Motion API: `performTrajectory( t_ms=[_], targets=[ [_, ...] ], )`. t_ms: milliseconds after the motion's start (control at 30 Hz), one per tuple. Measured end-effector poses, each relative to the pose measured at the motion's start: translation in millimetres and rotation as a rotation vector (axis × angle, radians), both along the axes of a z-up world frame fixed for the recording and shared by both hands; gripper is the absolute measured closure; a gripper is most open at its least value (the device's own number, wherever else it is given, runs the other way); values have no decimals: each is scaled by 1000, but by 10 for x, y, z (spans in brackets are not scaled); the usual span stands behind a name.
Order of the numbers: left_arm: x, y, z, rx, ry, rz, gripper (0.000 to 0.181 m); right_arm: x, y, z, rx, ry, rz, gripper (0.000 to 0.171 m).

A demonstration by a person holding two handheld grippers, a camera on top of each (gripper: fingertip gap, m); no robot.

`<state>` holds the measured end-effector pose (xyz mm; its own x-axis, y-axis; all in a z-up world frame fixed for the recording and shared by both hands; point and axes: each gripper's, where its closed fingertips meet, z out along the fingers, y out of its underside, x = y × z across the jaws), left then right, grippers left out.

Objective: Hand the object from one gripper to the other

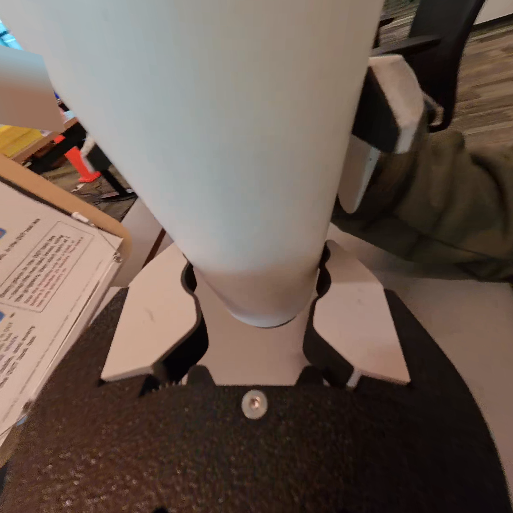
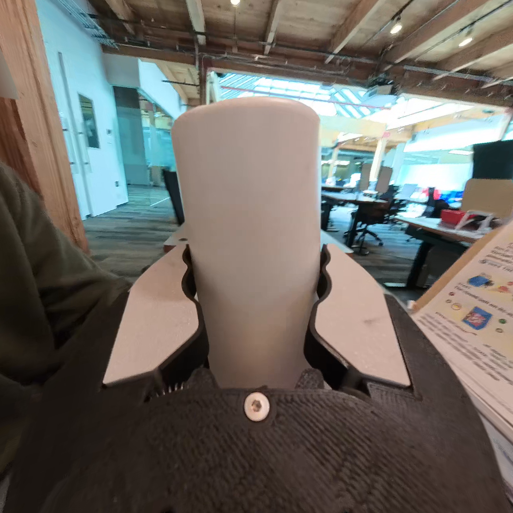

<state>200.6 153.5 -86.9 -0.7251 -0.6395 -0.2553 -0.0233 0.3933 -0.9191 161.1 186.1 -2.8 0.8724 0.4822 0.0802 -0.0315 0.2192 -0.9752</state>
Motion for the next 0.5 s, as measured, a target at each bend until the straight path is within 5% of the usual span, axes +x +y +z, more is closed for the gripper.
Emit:
performTrajectory(
  t_ms=[167, 233, 500],
  targets=[
    [217, 322, 79, -29, -7, 268, 95, 325, 54, 54, 56, 3, -267, 94],
    [268, 503, 113, -31, -10, 387, 95, 395, 110, -63, -49, 14, -298, 81],
    [190, 737, 517, -473, -28, 394, 95, 395, 216, -451, -176, -121, -278, 77]
  ],
)
